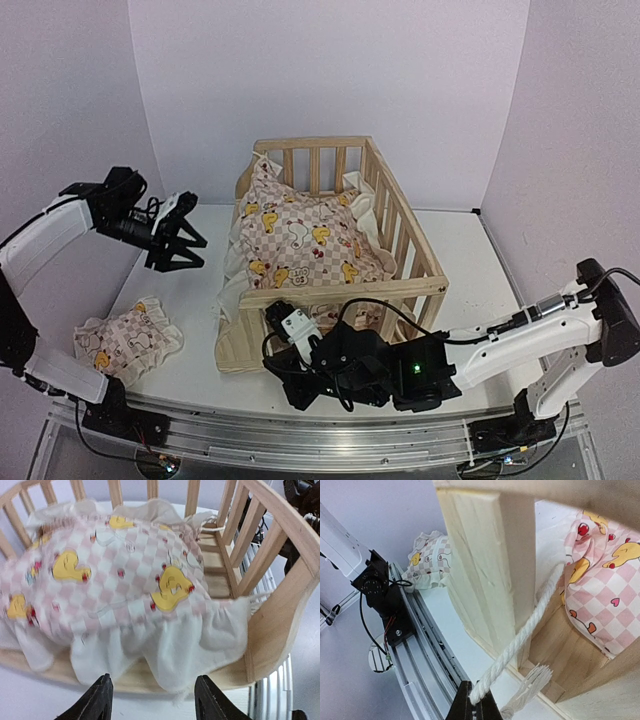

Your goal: Set up the pet bed

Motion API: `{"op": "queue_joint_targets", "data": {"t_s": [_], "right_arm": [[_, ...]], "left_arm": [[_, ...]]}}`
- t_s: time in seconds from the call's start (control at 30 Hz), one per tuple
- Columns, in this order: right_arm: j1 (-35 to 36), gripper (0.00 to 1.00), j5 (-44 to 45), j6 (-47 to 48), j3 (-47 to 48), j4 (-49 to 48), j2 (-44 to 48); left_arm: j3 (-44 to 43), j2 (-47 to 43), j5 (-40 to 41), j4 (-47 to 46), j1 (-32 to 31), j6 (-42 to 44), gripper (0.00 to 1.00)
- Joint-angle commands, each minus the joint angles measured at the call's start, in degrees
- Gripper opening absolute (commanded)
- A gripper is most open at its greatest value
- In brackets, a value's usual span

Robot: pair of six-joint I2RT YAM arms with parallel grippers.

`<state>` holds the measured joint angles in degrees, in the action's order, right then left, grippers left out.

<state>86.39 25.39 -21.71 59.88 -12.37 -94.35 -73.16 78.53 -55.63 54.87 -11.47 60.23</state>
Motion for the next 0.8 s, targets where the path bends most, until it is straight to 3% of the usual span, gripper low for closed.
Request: {"op": "queue_joint_targets", "data": {"t_s": [0.0, 0.1, 0.27, 0.57, 0.67, 0.77], "right_arm": [[-0.16, 0.00, -3.18, -1.47, 2.03, 3.21, 2.09], [-0.16, 0.00, -2.90, -1.47, 1.67, 3.40, 2.54], [-0.17, 0.00, -2.45, -1.35, 2.20, 3.40, 2.43], [-0.16, 0.00, -2.17, -1.93, 2.02, 3.40, 2.64], [-0.17, 0.00, -1.89, -1.77, 1.91, 3.40, 3.08], [-0.16, 0.00, -1.93, -1.59, 1.82, 3.50, 3.42]], "left_arm": [[13.83, -3.40, 1.94, -1.62, 2.54, 6.97, 0.53], [19.70, -3.50, 2.84, -7.74, 2.55, 9.32, 0.57], [26.25, -2.15, 8.32, -23.18, 0.70, 4.60, 0.66], [28.68, 2.00, 14.12, -25.73, -5.20, 5.66, 0.64], [28.27, 2.69, 14.12, -25.22, -5.31, 5.75, 0.53], [26.50, 2.70, 12.35, -22.46, -5.31, 6.47, 0.23]]}}
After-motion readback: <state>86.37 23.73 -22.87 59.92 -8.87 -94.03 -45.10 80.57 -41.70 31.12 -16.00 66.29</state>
